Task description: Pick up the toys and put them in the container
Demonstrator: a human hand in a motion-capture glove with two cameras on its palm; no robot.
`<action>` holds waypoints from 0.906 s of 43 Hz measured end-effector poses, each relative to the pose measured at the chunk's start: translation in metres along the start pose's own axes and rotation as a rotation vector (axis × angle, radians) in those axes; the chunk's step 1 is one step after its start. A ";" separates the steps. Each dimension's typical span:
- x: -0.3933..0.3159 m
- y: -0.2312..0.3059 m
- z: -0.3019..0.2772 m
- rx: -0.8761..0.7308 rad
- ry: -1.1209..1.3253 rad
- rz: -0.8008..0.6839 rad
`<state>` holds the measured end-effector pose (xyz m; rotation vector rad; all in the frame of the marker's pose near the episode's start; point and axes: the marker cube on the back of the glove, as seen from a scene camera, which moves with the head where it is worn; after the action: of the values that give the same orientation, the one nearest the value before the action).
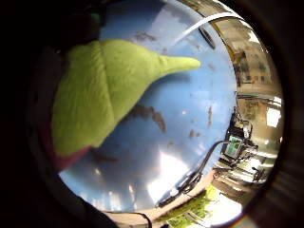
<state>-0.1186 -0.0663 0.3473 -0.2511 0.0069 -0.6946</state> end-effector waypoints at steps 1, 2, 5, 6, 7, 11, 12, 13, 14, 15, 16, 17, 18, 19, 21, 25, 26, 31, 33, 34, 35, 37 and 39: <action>0.001 -0.002 -0.002 0.032 -0.013 0.006; 0.003 -0.003 -0.004 0.061 -0.026 0.015; 0.000 -0.010 -0.007 0.126 -0.047 0.053; -0.003 -0.014 -0.007 0.135 -0.052 0.069; -0.002 -0.017 -0.009 0.134 -0.058 0.084; 0.024 -0.004 -0.039 0.064 -0.106 0.137; 0.029 -0.002 -0.048 0.051 -0.121 0.154; 0.031 -0.002 -0.056 0.041 -0.132 0.172; 0.031 -0.003 -0.064 0.036 -0.139 0.190; 0.032 -0.004 -0.072 0.035 -0.141 0.207; 0.034 -0.004 -0.082 0.036 -0.139 0.221; 0.036 -0.004 -0.093 0.040 -0.136 0.230; 0.039 -0.003 -0.103 0.045 -0.131 0.239; 0.040 -0.003 -0.112 0.053 -0.127 0.247; 0.042 -0.004 -0.134 0.073 -0.117 0.269; 0.043 -0.010 -0.185 0.124 -0.100 0.328; 0.043 -0.012 -0.198 0.137 -0.092 0.336; 0.036 -0.025 -0.256 0.188 -0.035 0.330; 0.029 -0.038 -0.278 0.207 -0.014 0.330; 0.024 -0.045 -0.287 0.215 -0.006 0.336; 0.020 -0.053 -0.295 0.223 0.001 0.346; 0.011 -0.069 -0.308 0.235 0.013 0.362; 0.002 -0.085 -0.317 0.244 0.020 0.357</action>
<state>-0.1988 -0.2021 0.0600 -0.0063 -0.0133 -0.3376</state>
